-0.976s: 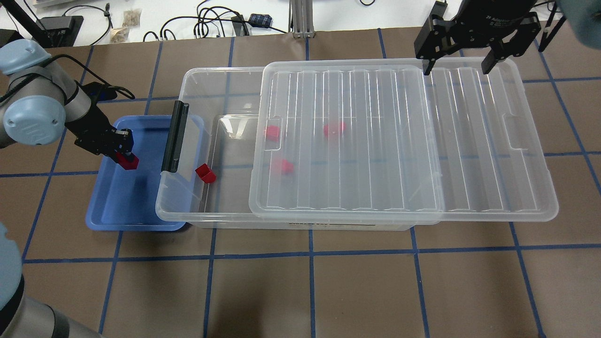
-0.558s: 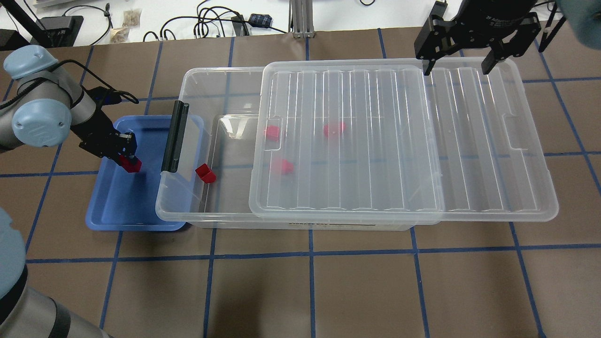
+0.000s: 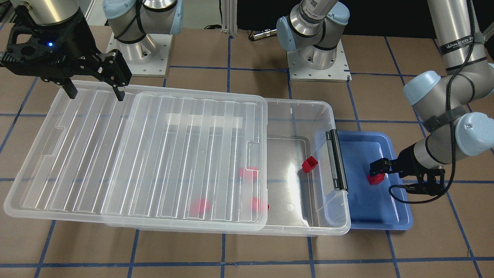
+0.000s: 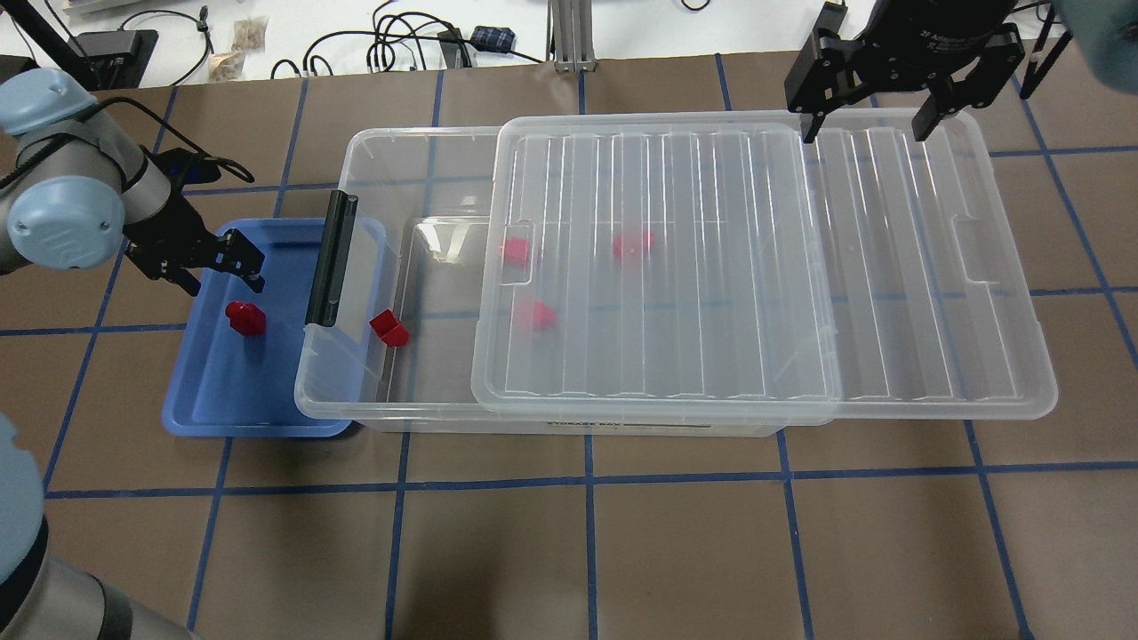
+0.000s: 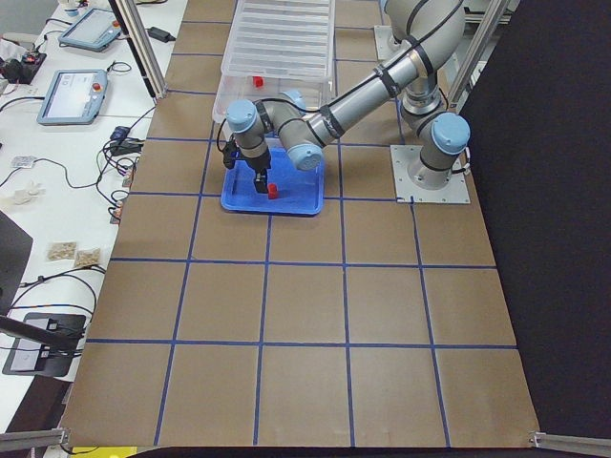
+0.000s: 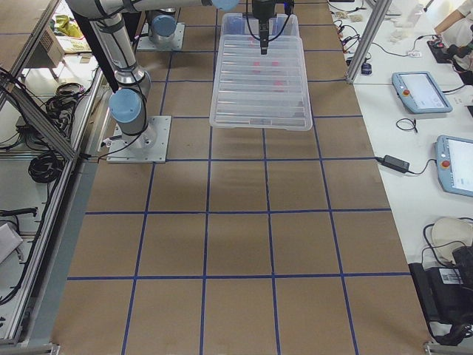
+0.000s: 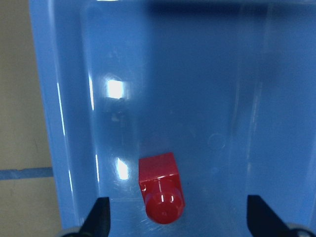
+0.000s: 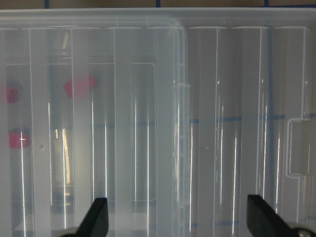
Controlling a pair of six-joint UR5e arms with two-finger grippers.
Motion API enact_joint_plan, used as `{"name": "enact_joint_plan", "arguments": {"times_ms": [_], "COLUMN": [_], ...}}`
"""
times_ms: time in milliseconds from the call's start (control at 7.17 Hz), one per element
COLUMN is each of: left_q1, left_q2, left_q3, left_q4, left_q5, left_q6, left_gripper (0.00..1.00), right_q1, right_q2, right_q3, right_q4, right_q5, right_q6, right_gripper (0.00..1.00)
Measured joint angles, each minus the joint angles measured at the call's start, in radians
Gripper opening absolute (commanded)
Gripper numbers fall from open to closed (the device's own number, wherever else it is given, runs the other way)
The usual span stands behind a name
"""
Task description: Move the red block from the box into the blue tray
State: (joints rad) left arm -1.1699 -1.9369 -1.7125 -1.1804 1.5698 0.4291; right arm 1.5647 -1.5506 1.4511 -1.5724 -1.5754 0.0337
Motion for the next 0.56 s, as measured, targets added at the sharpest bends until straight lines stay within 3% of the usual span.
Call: {"name": "enact_joint_plan", "arguments": {"times_ms": [558], "left_q1": [-0.054], "left_q2": [0.128], "left_q3": [0.161], "left_q4": [-0.217], "left_q5": [0.009], "left_q6": [-0.023], "left_gripper": [1.00], "right_q1": [0.000], "right_q2": [0.000], "right_q3": [-0.002], "right_q4": [0.000], "right_q5": [0.005], "right_q6": [0.001], "right_gripper": [1.00]}}
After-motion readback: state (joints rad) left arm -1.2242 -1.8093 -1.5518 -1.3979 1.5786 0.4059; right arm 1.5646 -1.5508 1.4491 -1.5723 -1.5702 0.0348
